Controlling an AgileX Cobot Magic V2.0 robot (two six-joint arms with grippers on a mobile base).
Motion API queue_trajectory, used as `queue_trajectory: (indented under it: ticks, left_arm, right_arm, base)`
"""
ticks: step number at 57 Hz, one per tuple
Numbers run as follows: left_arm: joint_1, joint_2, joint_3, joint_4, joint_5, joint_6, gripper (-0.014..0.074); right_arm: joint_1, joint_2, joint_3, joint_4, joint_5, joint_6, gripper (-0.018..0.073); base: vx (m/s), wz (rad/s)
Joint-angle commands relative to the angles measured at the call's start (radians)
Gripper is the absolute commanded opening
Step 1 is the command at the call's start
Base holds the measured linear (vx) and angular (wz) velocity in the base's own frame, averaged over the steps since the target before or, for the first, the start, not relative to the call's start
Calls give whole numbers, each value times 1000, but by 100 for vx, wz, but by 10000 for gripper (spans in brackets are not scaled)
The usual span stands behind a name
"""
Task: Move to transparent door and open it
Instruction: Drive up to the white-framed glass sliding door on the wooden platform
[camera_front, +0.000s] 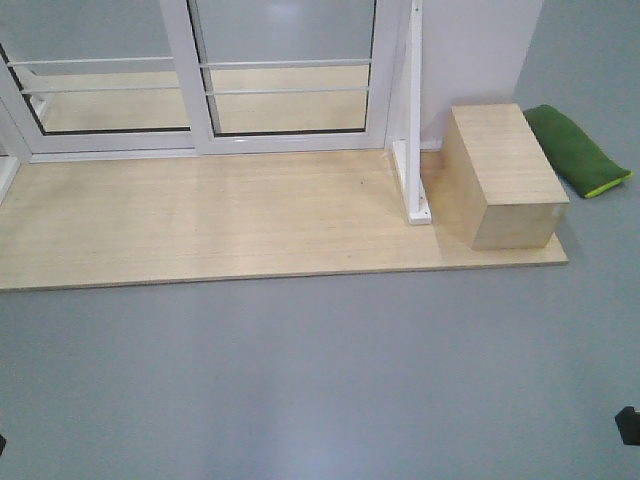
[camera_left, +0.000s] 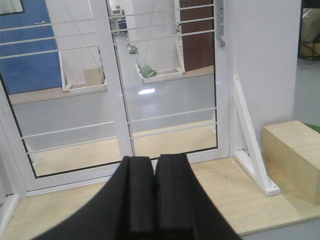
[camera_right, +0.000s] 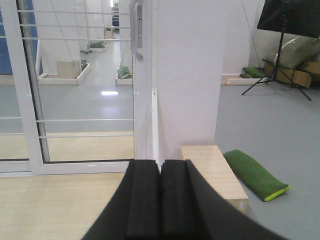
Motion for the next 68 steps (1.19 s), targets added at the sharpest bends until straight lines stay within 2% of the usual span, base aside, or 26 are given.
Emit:
queue_trajectory:
  ticks: [1, 68]
  left_arm:
    - [-4, -15, 15, -6, -83, 0, -6]
    - [-4, -15, 15, -6, -83, 0, -6]
  right_arm:
    - [-5, -16, 4, -3, -82, -9, -1]
    - [-5, -16, 4, -3, -82, -9, -1]
  base:
    - [57, 20]
    - [52, 6]
